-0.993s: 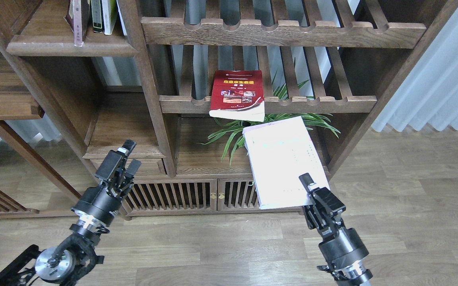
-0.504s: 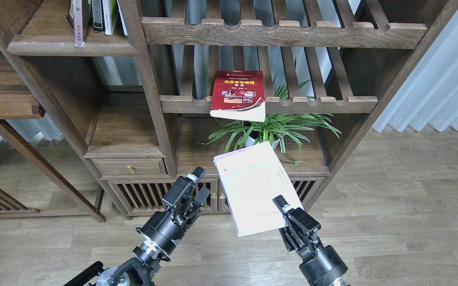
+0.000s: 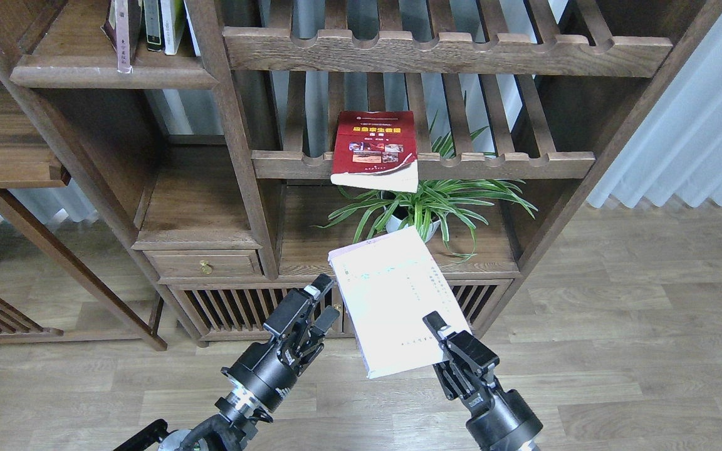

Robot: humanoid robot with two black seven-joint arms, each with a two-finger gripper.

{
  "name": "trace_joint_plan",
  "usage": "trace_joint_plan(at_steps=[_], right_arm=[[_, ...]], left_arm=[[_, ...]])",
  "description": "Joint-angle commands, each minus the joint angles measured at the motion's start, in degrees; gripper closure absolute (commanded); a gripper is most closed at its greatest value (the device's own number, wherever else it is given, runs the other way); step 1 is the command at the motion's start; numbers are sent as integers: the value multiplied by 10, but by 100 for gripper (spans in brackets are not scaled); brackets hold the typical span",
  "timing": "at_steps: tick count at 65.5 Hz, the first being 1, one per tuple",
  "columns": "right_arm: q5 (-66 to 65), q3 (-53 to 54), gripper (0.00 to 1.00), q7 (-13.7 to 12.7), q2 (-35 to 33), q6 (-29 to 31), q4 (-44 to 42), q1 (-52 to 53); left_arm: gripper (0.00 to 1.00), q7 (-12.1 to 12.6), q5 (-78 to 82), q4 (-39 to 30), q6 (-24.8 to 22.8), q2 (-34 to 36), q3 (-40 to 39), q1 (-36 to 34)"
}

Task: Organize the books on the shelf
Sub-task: 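Pull the white book down and pass it toward the left gripper, then lift the white book with the left gripper onto the upper shelf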

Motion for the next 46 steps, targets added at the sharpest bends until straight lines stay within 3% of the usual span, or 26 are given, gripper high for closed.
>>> trace_joint_plan(at_steps=[1,16,26,36,46], right_arm=[[-2,-8,93,-1,0,0,-3,0],[-20,-12,92,-12,0,0,-26,0],[-32,-18,92,-12,0,0,-39,0],[-33,-21,92,-12,0,0,-39,0],[-34,-21,91,-12,0,0,-43,0]], left_arm=[[11,0,0,5,0,0,0,1],[24,1,2,11,0,0,5,4],[43,3,2,12,0,0,14,17],[46,8,6,13,0,0,16,23],[58,9,7,13,0,0,14,25]])
